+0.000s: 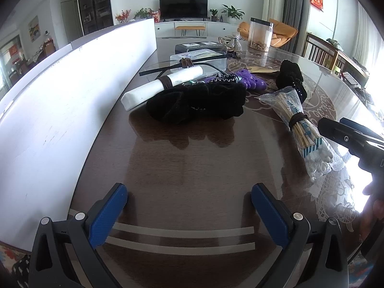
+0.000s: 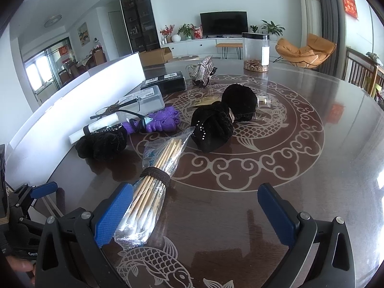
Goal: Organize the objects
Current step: 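Reach the right gripper toward the bagged chopstick bundle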
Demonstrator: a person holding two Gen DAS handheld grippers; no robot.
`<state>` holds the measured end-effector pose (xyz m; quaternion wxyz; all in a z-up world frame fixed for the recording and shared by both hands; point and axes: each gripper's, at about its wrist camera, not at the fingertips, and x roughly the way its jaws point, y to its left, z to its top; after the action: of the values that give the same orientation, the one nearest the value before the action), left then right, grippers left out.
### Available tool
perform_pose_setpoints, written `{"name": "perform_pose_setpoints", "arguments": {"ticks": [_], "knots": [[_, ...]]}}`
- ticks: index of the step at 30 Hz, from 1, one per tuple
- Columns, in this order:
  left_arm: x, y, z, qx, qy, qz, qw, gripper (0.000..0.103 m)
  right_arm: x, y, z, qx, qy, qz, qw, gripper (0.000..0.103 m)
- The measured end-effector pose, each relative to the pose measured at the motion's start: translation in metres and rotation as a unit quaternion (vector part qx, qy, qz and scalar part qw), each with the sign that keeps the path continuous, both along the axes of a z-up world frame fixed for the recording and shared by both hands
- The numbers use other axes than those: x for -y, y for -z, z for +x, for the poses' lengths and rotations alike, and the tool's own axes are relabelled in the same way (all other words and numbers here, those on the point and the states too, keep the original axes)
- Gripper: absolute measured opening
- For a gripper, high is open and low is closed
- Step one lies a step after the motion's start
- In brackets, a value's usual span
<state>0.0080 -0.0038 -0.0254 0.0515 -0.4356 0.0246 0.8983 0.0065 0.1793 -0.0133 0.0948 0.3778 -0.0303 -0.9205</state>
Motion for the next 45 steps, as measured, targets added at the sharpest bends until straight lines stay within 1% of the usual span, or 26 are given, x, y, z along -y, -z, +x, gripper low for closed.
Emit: {"name": "perform_pose_setpoints", "arguments": {"ticks": [3, 7, 10, 13, 16, 19, 22, 24, 27, 31, 34, 38, 39, 42, 44, 45], "knots": [[0.002, 0.0, 0.001, 0.0, -0.002, 0.0, 1.0, 0.103, -0.003, 0.0, -0.002, 0.01, 0.002, -0.009, 1.0, 0.103], [0.002, 0.0, 0.001, 0.002, -0.002, -0.001, 1.0, 0.103, -0.018, 0.001, -0.004, 0.036, 0.018, -0.046, 0.998, 0.103], [0.002, 0.0, 0.001, 0.003, 0.002, -0.001, 1.0, 0.103, -0.028, 0.005, -0.008, 0.068, 0.038, -0.055, 0.995, 0.103], [0.004, 0.0, 0.001, 0.003, 0.004, 0.0, 1.0, 0.103, -0.033, 0.008, -0.014, 0.103, 0.044, -0.056, 0.992, 0.103], [0.003, 0.0, 0.002, 0.0, 0.004, 0.0, 1.0, 0.103, -0.031, 0.007, -0.016, 0.125, 0.035, -0.065, 0.989, 0.103], [0.004, 0.001, 0.003, -0.001, 0.004, 0.0, 1.0, 0.103, -0.016, 0.003, -0.018, 0.135, 0.004, -0.071, 0.988, 0.103], [0.004, 0.001, 0.002, -0.001, 0.004, 0.0, 1.0, 0.103, 0.008, 0.002, -0.026, 0.134, -0.03, -0.057, 0.989, 0.103], [0.005, 0.001, 0.003, -0.002, 0.002, 0.0, 1.0, 0.103, 0.026, 0.005, -0.032, 0.132, -0.053, -0.034, 0.989, 0.103], [0.008, 0.001, 0.003, -0.004, -0.005, 0.001, 1.0, 0.103, 0.049, 0.015, -0.04, 0.121, -0.074, 0.031, 0.989, 0.103], [0.009, 0.001, 0.003, -0.005, -0.008, 0.001, 0.9999, 0.103, 0.066, 0.022, -0.046, 0.112, -0.095, 0.103, 0.984, 0.103], [0.009, 0.001, 0.003, -0.007, -0.008, 0.001, 0.9999, 0.103, 0.061, 0.022, -0.048, 0.101, -0.114, 0.1, 0.983, 0.103], [0.01, 0.002, 0.004, -0.012, -0.011, 0.001, 0.9999, 0.103, 0.047, 0.024, -0.047, 0.067, -0.165, 0.097, 0.979, 0.103], [0.009, 0.002, 0.004, -0.013, -0.012, 0.001, 0.9998, 0.103, 0.043, 0.024, -0.049, 0.066, -0.174, 0.096, 0.978, 0.103], [0.009, 0.001, 0.002, -0.004, -0.01, -0.001, 0.9999, 0.103, 0.034, 0.024, -0.058, 0.066, -0.179, 0.096, 0.977, 0.103], [0.005, -0.002, -0.011, 0.018, -0.003, -0.009, 0.9998, 0.103, 0.034, 0.024, -0.058, 0.065, -0.175, 0.097, 0.978, 0.103], [0.002, -0.006, -0.019, 0.017, 0.003, -0.015, 0.9997, 0.103, 0.035, 0.024, -0.058, 0.064, -0.174, 0.097, 0.978, 0.103]]}}
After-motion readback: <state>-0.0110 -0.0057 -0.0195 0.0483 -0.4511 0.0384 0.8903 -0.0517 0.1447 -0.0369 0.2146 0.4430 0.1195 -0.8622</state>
